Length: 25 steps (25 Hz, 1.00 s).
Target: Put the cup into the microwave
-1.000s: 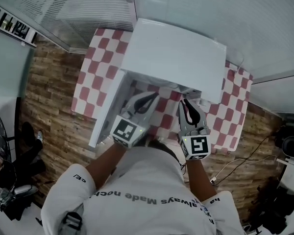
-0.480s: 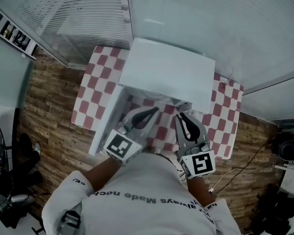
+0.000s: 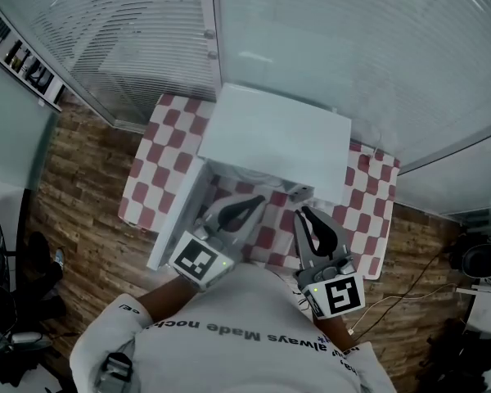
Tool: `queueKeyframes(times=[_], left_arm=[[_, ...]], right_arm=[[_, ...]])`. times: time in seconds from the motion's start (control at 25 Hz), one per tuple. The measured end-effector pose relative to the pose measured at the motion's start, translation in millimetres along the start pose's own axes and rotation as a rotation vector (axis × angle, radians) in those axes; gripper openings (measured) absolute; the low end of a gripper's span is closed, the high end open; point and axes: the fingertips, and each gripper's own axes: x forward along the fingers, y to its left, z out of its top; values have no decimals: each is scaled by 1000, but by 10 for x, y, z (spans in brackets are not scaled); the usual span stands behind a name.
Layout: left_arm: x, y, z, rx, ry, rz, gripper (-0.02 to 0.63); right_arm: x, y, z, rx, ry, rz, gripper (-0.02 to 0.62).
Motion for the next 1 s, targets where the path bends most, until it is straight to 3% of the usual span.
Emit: queueKeyframes(times=[1.0], left_arm=[[-82, -58, 77, 12, -14, 1, 5]], right_arm=[[-94, 23, 49, -29, 2, -14, 38]])
